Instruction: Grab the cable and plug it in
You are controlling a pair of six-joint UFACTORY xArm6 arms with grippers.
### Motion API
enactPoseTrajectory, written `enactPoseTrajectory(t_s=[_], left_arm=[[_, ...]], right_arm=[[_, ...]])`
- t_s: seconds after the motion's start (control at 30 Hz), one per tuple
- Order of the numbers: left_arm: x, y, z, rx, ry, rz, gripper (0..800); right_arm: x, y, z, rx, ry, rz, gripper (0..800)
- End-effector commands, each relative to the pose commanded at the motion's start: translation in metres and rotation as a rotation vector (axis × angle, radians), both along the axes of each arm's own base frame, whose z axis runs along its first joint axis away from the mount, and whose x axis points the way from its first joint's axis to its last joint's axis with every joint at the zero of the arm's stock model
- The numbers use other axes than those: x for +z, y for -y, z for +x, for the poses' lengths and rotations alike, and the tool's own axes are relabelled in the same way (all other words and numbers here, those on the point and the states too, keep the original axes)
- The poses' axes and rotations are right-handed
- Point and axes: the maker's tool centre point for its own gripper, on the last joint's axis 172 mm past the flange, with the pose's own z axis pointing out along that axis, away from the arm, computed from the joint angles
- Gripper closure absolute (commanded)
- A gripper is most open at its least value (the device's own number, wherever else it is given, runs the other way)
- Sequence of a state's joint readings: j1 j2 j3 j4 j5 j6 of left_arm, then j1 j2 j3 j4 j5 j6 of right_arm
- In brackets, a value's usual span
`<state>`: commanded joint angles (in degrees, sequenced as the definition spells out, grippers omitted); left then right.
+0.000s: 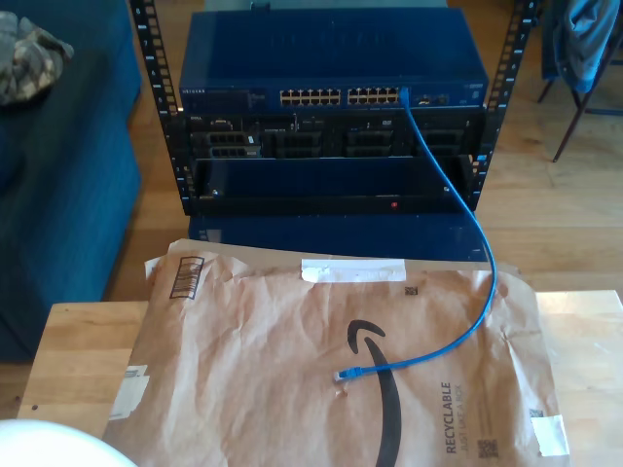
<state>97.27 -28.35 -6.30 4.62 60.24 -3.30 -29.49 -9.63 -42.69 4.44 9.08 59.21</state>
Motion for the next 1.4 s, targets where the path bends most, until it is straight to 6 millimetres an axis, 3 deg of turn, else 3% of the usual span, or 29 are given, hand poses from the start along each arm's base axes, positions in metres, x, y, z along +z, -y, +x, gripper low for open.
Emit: enactPoseTrajectory(t_s=[0.1, 0.2, 0.33, 0.53, 0.73, 0.83, 1.07, 1.4], left_arm=[[0.000, 0.000, 0.000, 0.000, 0.000, -0.002, 0], [0.000, 0.000, 0.000, 0.000, 0.000, -0.002, 0], [0.000, 0.000, 0.000, 0.000, 0.000, 0.000, 0], [0.000, 0.000, 0.000, 0.000, 0.000, 0.000, 0], [0.000, 0.000, 0.000, 0.000, 0.000, 0.000, 0], [0.000, 0.000, 0.000, 0.000, 0.000, -0.002, 0], [0.000, 0.000, 0.000, 0.000, 0.000, 0.000, 0], [0.000, 0.000, 0.000, 0.000, 0.000, 0.000, 0]], right_arm=[[-0.024, 0.025, -0.038, 0.081, -0.174, -0.030, 4], [-0.057, 0.041, -0.101, 0.154, -0.372, 0.023, 3], [-0.068, 0.054, -0.184, 0.115, -0.503, 0.160, 3], [-0.078, 0.034, -0.272, 0.103, -0.645, 0.330, 3], [-0.084, 0.000, -0.371, 0.119, -0.734, 0.437, 3], [-0.090, -0.018, -0.392, 0.159, -0.736, 0.436, 3], [-0.124, -0.058, -0.446, 0.182, -0.760, 0.484, 3], [-0.172, -0.106, -0.470, 0.188, -0.759, 0.616, 3]])
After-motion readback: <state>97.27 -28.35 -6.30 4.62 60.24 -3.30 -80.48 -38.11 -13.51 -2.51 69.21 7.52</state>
